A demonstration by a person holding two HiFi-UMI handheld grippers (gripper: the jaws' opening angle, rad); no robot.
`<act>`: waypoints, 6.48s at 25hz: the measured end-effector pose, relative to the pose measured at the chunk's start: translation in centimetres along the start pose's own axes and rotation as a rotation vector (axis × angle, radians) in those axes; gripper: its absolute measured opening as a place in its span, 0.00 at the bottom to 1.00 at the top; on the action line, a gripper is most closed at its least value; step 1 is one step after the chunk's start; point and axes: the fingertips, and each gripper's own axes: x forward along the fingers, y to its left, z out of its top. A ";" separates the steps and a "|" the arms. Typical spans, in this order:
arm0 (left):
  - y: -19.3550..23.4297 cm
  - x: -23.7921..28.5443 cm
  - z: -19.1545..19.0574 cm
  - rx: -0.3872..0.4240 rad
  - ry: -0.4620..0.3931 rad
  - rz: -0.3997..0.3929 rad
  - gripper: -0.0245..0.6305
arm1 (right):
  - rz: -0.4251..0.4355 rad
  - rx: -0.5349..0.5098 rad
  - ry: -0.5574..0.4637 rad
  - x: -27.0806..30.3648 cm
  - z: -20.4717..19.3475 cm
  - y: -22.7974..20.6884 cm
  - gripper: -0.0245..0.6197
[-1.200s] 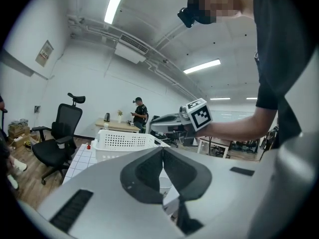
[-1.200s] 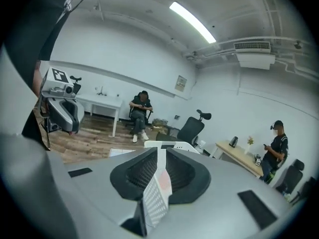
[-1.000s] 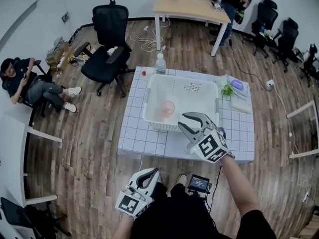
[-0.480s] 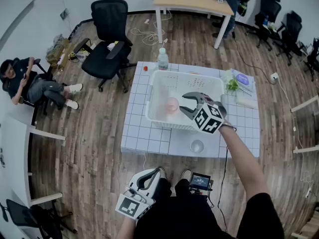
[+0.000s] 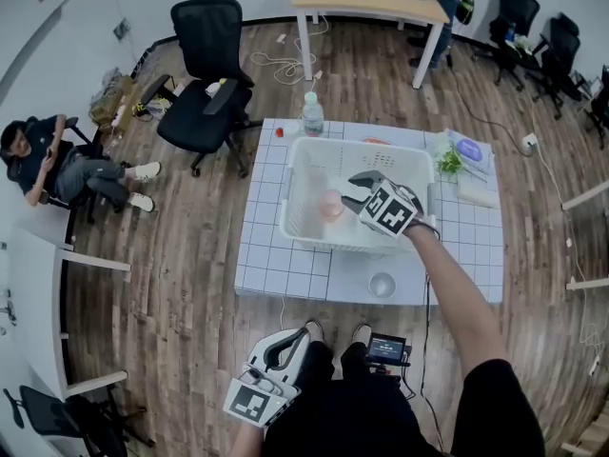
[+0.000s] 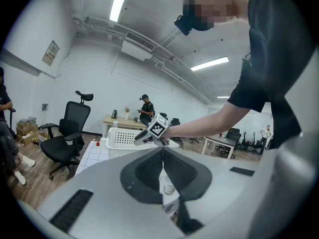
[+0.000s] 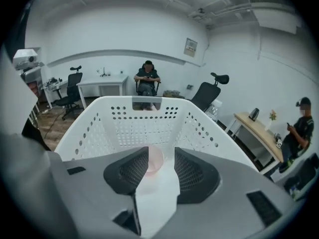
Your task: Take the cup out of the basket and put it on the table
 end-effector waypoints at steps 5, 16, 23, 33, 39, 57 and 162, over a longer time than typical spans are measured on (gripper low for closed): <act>0.5 -0.1 -0.3 -0.011 0.013 0.017 0.05 | 0.021 0.150 0.026 2.7 -1.3 -0.6 0.27; 0.7 0.0 -1.1 -0.024 0.045 0.001 0.05 | 0.059 0.371 0.068 6.9 -3.2 -0.8 0.24; 0.8 -0.1 -0.7 -0.034 0.049 -0.012 0.05 | 0.053 0.419 0.111 8.2 -4.2 -0.5 0.20; 0.3 -0.3 -1.0 -0.037 0.062 -0.030 0.05 | 0.046 0.447 0.153 8.4 -5.4 -0.3 0.10; 0.2 -0.2 -0.8 -0.034 0.051 -0.039 0.05 | 0.043 0.441 0.160 8.1 -5.5 -0.3 0.10; -1.9 0.7 0.5 0.001 0.015 -0.108 0.05 | -0.088 0.439 0.018 -0.9 1.2 -4.3 0.10; -9.6 5.3 -1.2 0.060 0.010 -0.286 0.05 | -0.259 0.630 -0.643 -30.1 -6.2 19.9 0.10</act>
